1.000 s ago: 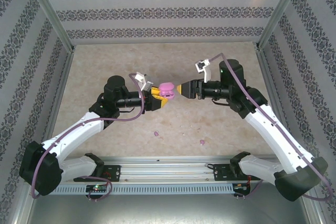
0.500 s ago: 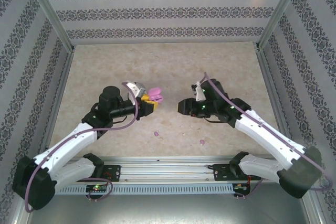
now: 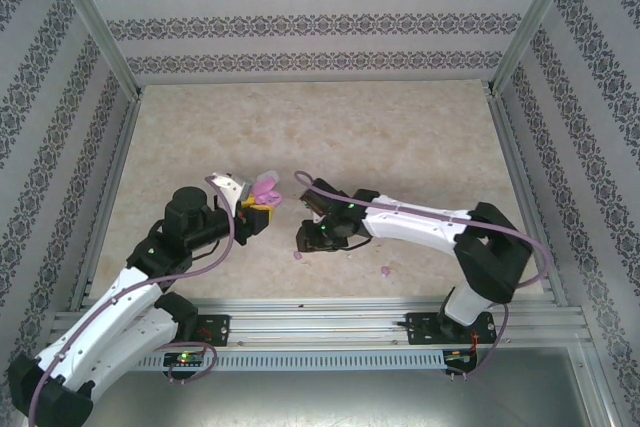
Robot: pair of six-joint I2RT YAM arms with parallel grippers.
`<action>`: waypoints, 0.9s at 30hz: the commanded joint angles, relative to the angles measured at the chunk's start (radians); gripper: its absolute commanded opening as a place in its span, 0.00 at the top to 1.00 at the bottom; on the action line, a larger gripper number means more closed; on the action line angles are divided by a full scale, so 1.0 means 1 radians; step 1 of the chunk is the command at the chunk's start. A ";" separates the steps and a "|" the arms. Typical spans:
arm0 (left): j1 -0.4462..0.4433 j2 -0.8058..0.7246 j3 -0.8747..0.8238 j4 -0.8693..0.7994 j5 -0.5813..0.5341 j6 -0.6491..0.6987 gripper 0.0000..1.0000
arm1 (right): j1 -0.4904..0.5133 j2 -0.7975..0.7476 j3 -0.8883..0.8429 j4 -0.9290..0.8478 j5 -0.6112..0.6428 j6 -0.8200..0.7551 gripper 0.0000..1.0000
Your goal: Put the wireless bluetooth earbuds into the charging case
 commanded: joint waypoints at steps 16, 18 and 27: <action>0.016 -0.130 0.001 -0.232 -0.136 0.039 0.96 | 0.117 0.274 0.179 -0.017 -0.048 -0.032 0.81; 0.016 -0.128 -0.001 -0.227 -0.136 0.038 0.96 | 0.111 0.277 0.166 -0.023 -0.039 -0.033 0.81; 0.015 -0.101 -0.008 -0.201 -0.127 0.036 0.96 | 0.028 0.221 0.078 -0.037 -0.011 -0.050 0.82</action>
